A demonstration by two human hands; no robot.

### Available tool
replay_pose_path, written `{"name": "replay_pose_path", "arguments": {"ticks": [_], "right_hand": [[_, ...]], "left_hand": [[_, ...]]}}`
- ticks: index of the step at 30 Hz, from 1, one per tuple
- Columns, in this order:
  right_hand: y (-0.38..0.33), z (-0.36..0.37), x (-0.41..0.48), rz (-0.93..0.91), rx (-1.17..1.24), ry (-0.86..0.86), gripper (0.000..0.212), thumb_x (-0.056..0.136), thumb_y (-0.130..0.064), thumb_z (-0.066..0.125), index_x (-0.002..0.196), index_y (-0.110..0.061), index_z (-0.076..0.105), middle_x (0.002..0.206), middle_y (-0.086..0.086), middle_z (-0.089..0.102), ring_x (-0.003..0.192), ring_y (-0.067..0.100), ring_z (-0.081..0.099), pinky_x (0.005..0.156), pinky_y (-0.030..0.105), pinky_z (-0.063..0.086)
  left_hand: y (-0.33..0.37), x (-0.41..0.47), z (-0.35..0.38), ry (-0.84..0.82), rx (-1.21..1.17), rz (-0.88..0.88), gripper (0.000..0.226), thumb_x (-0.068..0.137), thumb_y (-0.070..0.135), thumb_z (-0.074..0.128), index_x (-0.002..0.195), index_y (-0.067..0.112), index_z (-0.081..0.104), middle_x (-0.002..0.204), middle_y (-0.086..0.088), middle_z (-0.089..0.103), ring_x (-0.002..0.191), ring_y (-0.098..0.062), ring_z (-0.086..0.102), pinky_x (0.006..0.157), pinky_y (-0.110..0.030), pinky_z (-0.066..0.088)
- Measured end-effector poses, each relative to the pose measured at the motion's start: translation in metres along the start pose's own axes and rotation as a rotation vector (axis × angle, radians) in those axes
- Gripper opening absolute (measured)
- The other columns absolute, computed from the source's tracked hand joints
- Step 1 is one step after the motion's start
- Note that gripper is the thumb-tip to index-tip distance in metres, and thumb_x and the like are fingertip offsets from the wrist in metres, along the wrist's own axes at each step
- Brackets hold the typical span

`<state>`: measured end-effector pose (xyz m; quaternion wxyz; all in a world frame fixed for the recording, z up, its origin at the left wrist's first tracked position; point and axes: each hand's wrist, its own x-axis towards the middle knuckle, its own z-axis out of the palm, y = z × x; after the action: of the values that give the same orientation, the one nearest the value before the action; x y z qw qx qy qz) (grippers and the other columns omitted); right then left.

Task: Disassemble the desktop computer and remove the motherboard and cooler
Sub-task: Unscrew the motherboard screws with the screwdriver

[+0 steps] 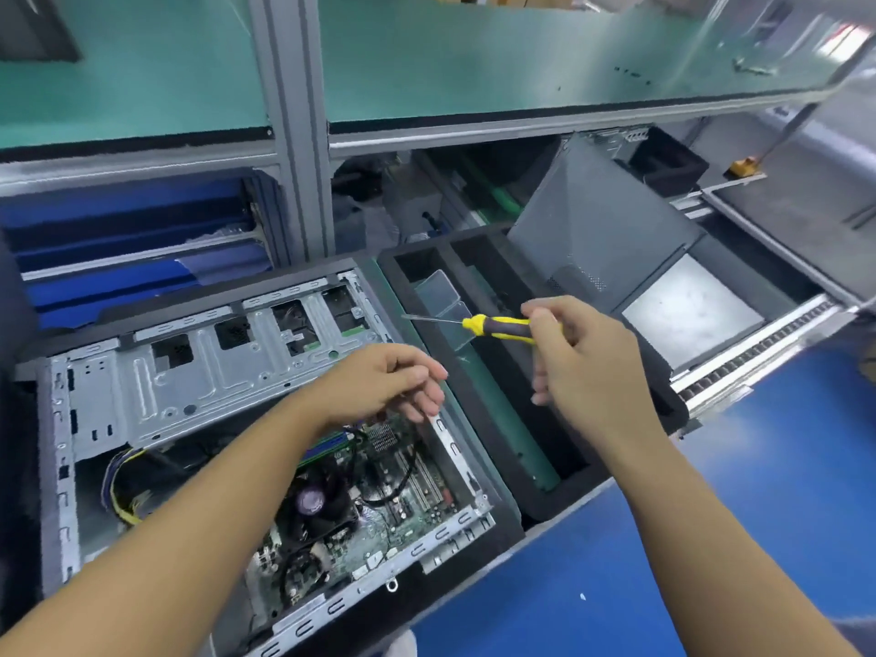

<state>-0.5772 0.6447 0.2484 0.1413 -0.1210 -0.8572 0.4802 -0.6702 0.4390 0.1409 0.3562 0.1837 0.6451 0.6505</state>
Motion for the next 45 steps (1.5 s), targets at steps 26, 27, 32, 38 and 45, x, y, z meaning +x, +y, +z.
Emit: {"name": "replay_pose_path", "arguments": {"ticks": [26, 27, 32, 38, 45], "right_hand": [[0.122, -0.109, 0.003, 0.24, -0.095, 0.195, 0.01, 0.086, -0.03, 0.064, 0.083, -0.039, 0.063, 0.071, -0.007, 0.059, 0.07, 0.023, 0.065, 0.065, 0.037, 0.056], [0.122, -0.11, 0.004, 0.234, -0.102, 0.178, 0.011, 0.086, -0.03, 0.064, 0.083, -0.041, 0.063, 0.073, -0.007, 0.06, 0.071, 0.022, 0.065, 0.065, 0.035, 0.055], [0.112, -0.095, 0.012, 0.21, -0.057, 0.148, 0.007, 0.088, -0.033, 0.063, 0.08, -0.034, 0.061, 0.075, 0.003, 0.063, 0.068, 0.022, 0.061, 0.066, 0.039, 0.053], [0.074, -0.058, 0.024, 0.127, 0.054, 0.096, 0.025, 0.093, -0.045, 0.051, 0.075, -0.029, 0.048, 0.087, 0.013, 0.071, 0.055, 0.01, 0.035, 0.058, 0.035, 0.039], [0.023, 0.004, 0.026, -0.047, 0.136, 0.019, 0.022, 0.092, -0.03, 0.055, 0.072, -0.022, 0.054, 0.061, -0.002, 0.059, 0.051, 0.008, 0.036, 0.046, 0.019, 0.032]], "left_hand": [[-0.063, 0.175, 0.163, 0.019, 0.389, -0.594, 0.069, 0.103, 0.057, 0.026, 0.148, 0.007, 0.041, 0.146, -0.009, 0.05, 0.135, -0.028, 0.045, 0.111, -0.039, 0.036], [-0.058, 0.175, 0.162, 0.025, 0.386, -0.611, 0.08, 0.099, 0.066, 0.02, 0.154, 0.009, 0.031, 0.158, -0.009, 0.034, 0.145, -0.029, 0.031, 0.119, -0.043, 0.024], [-0.029, 0.168, 0.145, 0.157, 0.451, -0.461, 0.071, 0.102, 0.061, 0.016, 0.148, 0.016, 0.044, 0.158, -0.006, 0.034, 0.143, -0.025, 0.035, 0.117, -0.04, 0.026], [0.01, 0.127, 0.098, 0.228, 0.148, -0.135, 0.029, 0.106, 0.014, 0.04, 0.094, 0.01, 0.065, 0.078, -0.001, 0.072, 0.067, -0.014, 0.068, 0.062, -0.029, 0.043], [0.013, 0.034, 0.018, 0.27, 0.349, 0.025, 0.023, 0.1, 0.001, 0.05, 0.094, 0.015, 0.067, 0.076, 0.004, 0.072, 0.059, -0.01, 0.059, 0.056, -0.02, 0.046]]}}
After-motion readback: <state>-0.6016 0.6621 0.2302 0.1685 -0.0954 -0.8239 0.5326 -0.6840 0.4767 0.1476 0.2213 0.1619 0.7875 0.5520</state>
